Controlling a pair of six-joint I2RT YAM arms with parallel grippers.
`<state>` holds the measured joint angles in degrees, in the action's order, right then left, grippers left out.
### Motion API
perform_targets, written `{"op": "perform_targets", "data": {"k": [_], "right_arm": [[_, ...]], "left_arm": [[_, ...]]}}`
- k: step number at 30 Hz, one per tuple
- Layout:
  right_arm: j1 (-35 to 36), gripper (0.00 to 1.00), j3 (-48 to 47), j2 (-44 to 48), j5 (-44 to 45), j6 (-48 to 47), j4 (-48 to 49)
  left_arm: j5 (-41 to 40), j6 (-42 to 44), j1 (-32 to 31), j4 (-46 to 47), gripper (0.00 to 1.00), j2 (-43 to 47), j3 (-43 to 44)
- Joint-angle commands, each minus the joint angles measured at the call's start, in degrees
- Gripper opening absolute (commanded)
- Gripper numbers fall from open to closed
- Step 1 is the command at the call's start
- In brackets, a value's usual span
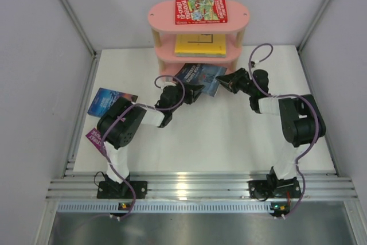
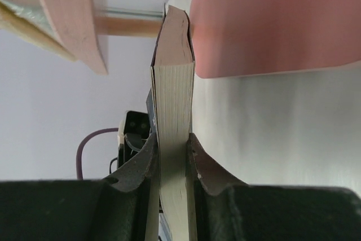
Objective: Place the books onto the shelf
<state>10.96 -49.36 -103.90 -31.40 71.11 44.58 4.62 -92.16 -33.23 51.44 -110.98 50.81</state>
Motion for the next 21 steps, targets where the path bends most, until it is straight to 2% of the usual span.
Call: {"op": "perform_targets", "data": {"k": [1, 2, 5, 8, 12, 14, 21], "right_arm": [[0.29, 0.14, -6.09, -1.04, -1.57, -1.93, 0.79], [0.20, 0.16, -6.88, -1.13, -0.08, -3.16, -4.79], [0.03, 0.22, -10.13, -1.57, 2.03, -7.73, -12.21], [-0.59, 0.25, -12.16, -2.53, 2.48, -8.97, -14.69], [-2.34, 0.47, -14.00, -3.50, 0.99, -8.97, -16.79], [-3.13, 0.52, -14.36, -2.54, 1.86, -11.42, -22.58], [-6.48, 0.56, -7.69, 8.43, 4.59, -16.97, -30.95]], "left_arm": [[-3.83, -2.49, -0.34, 9.38, 0.00, -2.57, 2.80], [-4.01, -2.67, -0.25, 8.77, 0.00, -3.01, 3.94], [-5.14, -2.32, -0.08, 6.83, 0.00, -4.33, 6.14], [-7.87, -1.18, 0.36, 5.95, 0.00, -5.30, 8.16], [-10.33, -1.97, 1.06, 7.70, 0.00, -8.02, 9.57], [-11.21, -2.32, 1.33, 7.89, 0.00, -9.07, 10.71], [-12.45, -1.62, 1.68, 5.26, 0.00, -12.50, 15.90]]}}
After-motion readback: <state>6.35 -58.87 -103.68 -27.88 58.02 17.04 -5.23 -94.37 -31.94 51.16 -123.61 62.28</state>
